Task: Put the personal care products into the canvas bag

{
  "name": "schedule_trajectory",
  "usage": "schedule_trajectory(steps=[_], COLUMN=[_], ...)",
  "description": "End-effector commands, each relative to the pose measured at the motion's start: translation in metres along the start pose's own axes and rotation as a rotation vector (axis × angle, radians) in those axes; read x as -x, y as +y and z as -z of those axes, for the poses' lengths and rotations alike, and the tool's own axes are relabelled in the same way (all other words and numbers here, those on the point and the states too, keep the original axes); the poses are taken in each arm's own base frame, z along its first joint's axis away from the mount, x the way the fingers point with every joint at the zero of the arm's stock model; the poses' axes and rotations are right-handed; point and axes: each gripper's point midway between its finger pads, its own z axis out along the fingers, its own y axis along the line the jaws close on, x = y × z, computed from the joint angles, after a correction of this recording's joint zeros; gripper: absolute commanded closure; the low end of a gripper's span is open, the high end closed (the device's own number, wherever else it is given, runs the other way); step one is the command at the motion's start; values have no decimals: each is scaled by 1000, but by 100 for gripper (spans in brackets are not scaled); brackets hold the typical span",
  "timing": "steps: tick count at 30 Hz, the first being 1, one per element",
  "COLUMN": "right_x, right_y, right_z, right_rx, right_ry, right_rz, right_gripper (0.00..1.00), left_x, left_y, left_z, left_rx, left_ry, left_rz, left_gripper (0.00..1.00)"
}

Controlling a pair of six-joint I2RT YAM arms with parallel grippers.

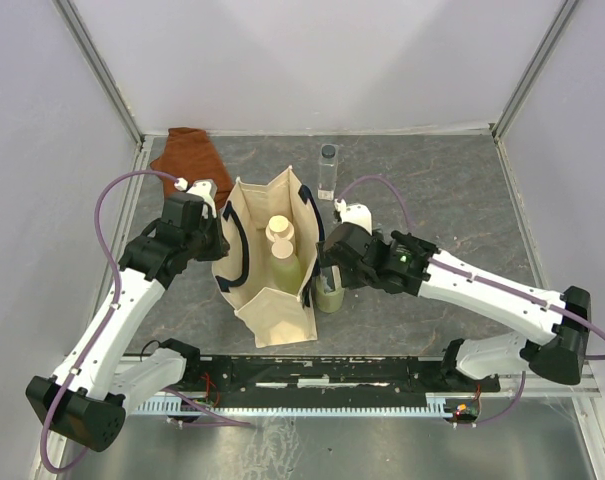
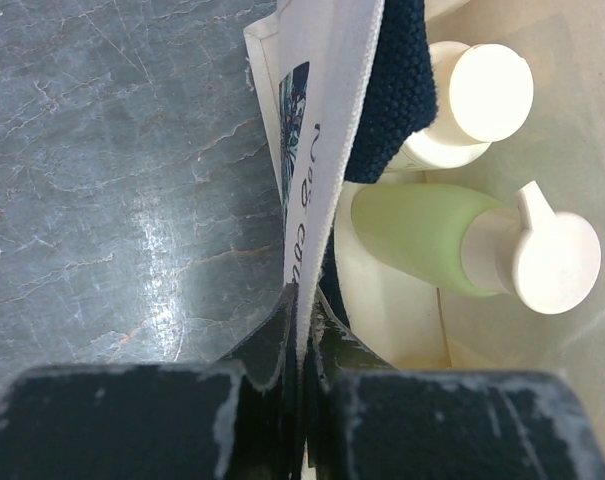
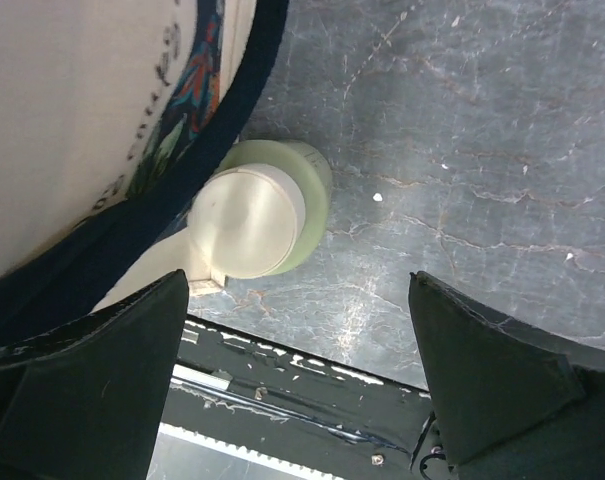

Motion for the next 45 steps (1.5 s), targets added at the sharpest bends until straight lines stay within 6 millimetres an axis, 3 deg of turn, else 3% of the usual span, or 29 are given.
schedule_trajectory(steps=[1,11,24,34,42,45], right_x=[0,-12,-28,-49,-60,-60], right_y=[13,28,10,7,2,-1], right_z=[-15,-45,-73,-93,-97,-95], right_rx=[65,74,1,11,-4,-18], right_ry=[19,102,182,260,291,295], right_rz=[-60,-45,-52,-45,-28,-18], right_gripper=[2,1,3,8,22,47], left_x=[30,30,28,25,22,22], left_y=[-5,-2,1,1,2,2], left_z=[18,17,14,12,12,12], left_rx=[-15,-1,15,11,12,11], left_ry=[-115,-118,-107,-100,-97,-95], left_rz=[-29,-40,-49,-46,-45,-44], left_gripper=[97,97,97,97,97,97])
